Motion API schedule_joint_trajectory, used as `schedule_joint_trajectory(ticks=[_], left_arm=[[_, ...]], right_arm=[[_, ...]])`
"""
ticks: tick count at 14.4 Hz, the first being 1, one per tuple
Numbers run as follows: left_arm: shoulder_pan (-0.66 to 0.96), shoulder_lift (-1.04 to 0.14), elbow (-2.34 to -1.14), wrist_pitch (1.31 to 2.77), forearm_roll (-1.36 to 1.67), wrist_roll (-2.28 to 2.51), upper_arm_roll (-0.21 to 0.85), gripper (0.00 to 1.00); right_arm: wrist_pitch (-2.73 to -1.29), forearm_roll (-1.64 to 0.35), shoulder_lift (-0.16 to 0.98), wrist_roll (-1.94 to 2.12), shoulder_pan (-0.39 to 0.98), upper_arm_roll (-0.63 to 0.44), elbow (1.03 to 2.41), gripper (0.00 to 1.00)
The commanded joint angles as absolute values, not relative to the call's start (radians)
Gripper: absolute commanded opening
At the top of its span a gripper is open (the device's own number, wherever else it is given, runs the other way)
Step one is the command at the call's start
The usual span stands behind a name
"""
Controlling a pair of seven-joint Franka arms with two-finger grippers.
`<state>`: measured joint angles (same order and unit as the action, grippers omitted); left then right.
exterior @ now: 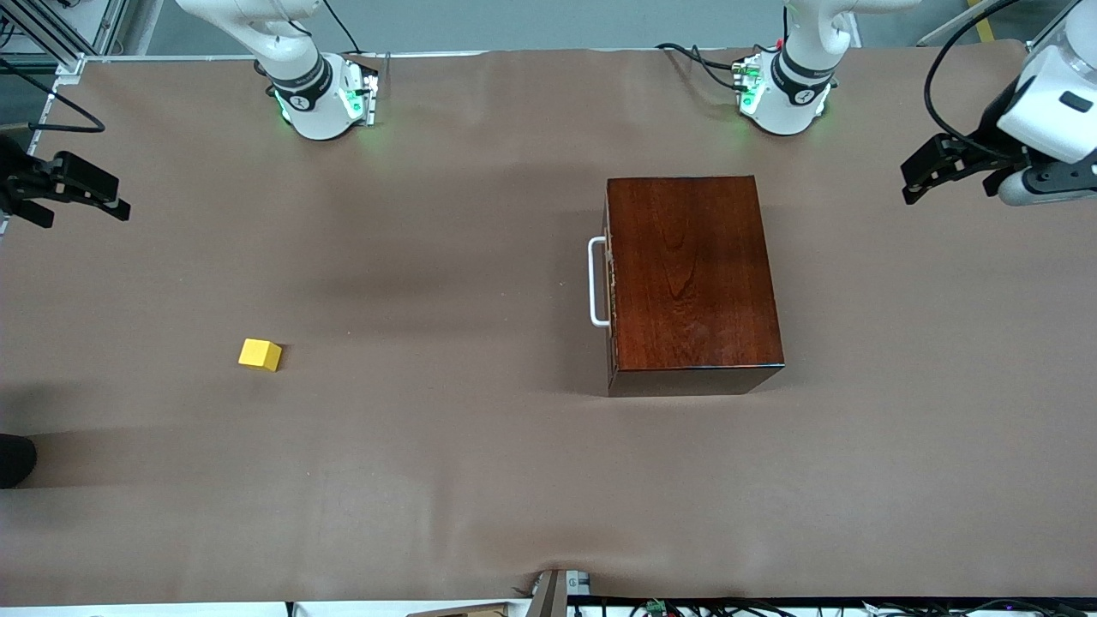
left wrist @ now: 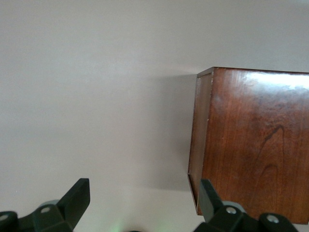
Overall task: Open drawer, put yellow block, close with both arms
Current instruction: 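Move the left gripper to the white drawer handle of the wooden box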
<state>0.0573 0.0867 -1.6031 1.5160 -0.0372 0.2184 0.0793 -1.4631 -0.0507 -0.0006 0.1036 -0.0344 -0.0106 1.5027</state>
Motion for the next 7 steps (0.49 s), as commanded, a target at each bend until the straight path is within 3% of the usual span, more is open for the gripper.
schedule_joint_trajectory(ticks=[1, 7], left_arm=[[0.038, 0.086, -1.582, 1.493, -0.023, 0.195, 0.081, 1.0], [0.051, 0.042, -1.54, 1.493, -0.031, 0.215, 0.084, 1.0]], right_arm=[[-1.459, -0.04, 0.009, 0.098, -0.041, -0.006, 1.483, 1.0], [-1.459, -0.04, 0.023, 0.104, -0.044, -0.008, 1.483, 1.0]])
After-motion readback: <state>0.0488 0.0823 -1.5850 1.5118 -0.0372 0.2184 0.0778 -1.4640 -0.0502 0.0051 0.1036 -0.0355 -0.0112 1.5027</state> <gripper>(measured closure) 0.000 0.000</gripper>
